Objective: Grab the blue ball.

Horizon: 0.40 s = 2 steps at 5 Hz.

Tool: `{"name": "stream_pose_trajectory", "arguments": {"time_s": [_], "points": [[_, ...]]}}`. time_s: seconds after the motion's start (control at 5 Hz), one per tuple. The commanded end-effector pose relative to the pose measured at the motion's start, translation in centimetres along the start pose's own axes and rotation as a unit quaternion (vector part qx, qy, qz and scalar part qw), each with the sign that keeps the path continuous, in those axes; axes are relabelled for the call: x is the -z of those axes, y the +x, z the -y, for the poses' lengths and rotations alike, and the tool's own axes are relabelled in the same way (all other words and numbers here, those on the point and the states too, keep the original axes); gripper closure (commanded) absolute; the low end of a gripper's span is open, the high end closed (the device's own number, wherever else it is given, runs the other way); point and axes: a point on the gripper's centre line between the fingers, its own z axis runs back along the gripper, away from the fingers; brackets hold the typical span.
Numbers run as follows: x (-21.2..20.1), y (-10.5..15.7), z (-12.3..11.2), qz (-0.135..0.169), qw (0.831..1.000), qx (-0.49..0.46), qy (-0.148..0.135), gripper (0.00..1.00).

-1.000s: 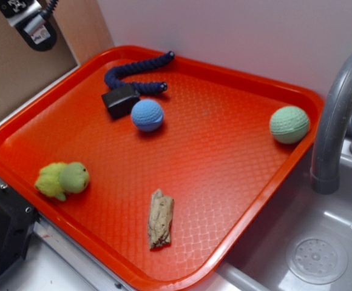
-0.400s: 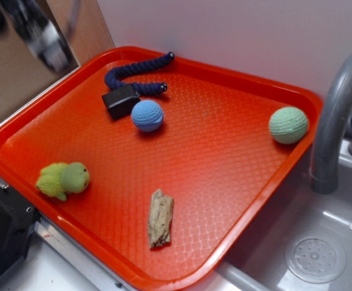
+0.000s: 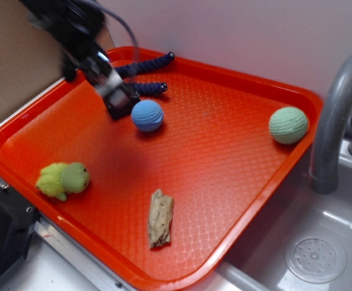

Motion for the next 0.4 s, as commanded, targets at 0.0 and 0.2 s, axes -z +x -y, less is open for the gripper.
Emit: {"name": "stream_pose_trajectory", "arguments": {"time_s": [0.0, 0.2], "points": [[4.7, 2.6, 1.2, -0.045, 0.997, 0.019, -0.066, 0.00], [5.7, 1.7, 2.0, -0.060, 0.996, 0.016, -0.064, 1.00]]}}
